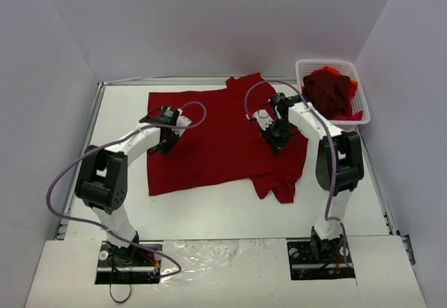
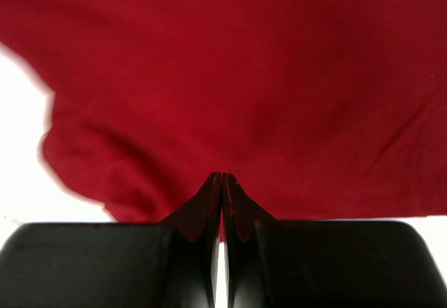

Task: Fold and stack the t-shirts
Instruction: Flatten out the tshirt

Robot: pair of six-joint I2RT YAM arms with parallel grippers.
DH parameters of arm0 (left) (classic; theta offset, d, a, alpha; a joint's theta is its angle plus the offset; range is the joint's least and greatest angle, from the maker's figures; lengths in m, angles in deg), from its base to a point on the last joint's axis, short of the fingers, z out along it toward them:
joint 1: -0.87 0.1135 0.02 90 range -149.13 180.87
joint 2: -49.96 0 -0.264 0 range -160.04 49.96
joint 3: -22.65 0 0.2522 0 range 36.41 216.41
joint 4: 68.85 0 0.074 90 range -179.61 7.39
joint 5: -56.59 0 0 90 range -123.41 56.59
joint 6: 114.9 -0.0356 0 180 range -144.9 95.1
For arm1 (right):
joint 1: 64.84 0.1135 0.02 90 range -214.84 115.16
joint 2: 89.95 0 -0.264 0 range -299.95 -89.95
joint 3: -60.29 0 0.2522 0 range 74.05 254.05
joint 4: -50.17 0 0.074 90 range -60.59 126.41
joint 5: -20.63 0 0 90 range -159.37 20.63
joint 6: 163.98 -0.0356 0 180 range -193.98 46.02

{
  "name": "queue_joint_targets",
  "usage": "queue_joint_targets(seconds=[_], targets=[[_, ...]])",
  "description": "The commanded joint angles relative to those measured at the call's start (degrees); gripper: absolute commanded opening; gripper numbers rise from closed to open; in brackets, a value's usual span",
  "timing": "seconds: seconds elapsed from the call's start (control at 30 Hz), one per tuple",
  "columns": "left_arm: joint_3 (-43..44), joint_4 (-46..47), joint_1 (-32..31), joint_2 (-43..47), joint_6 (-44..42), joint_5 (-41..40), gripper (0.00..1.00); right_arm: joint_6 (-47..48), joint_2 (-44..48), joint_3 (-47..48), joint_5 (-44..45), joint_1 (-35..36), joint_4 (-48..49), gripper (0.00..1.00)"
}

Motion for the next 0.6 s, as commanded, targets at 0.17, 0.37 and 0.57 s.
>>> queue_joint_targets(seconds=[0.17, 0.37, 0.57], targets=[[4.44, -0.23, -0.68, -3.96, 3.34, 2.57, 0.02, -4.79, -8.89, 1.41, 5.32, -3.39, 5.09, 0.0], [5.5, -1.02, -0.68, -7.03, 3.7, 2.4, 0.02, -5.4, -13.37, 2.56, 6.11, -4.09, 6.24, 0.0], [8.74, -3.12, -0.68, -10.99, 4.66, 1.61, 0.02, -6.02, -17.41, 5.72, 6.81, -4.53, 6.24, 0.0]])
